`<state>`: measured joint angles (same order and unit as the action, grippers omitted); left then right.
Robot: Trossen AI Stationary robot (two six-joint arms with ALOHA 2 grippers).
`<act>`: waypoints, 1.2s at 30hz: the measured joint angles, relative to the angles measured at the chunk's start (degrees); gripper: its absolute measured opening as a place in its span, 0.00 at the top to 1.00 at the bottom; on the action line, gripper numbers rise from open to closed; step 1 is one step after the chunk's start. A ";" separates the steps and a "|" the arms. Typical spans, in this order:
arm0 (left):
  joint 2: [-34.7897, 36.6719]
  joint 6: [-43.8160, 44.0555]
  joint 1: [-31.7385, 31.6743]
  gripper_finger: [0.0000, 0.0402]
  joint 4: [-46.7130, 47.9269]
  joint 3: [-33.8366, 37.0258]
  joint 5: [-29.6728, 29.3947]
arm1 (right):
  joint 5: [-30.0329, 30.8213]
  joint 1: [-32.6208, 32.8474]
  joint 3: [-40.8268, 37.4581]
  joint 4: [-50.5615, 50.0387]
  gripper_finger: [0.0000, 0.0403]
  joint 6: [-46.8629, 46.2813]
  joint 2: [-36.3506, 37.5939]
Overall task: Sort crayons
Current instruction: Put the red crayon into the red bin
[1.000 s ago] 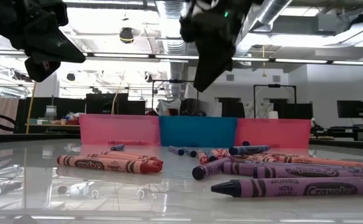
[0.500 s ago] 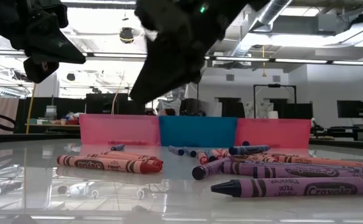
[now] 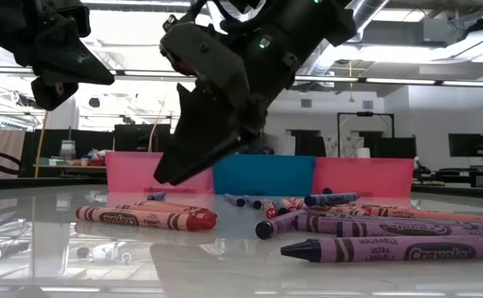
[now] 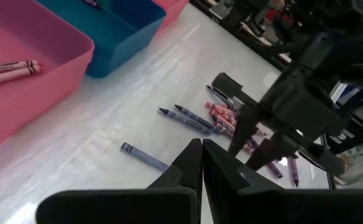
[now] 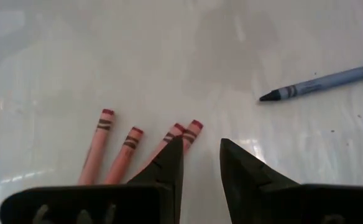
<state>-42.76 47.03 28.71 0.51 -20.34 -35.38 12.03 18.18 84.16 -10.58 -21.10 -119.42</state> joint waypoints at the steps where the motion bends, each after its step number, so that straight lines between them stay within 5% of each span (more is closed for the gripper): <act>1: 0.00 0.00 0.00 1.00 0.00 0.00 0.00 | 0.05 0.23 0.00 0.00 0.75 0.00 0.00; 36: 0.00 -0.17 -0.01 1.00 0.03 0.00 -0.04 | -0.37 1.77 -0.11 1.51 0.75 2.23 -1.82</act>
<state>-42.76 46.85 28.70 0.54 -20.34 -35.42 11.66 19.94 84.05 -9.07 -18.87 -121.24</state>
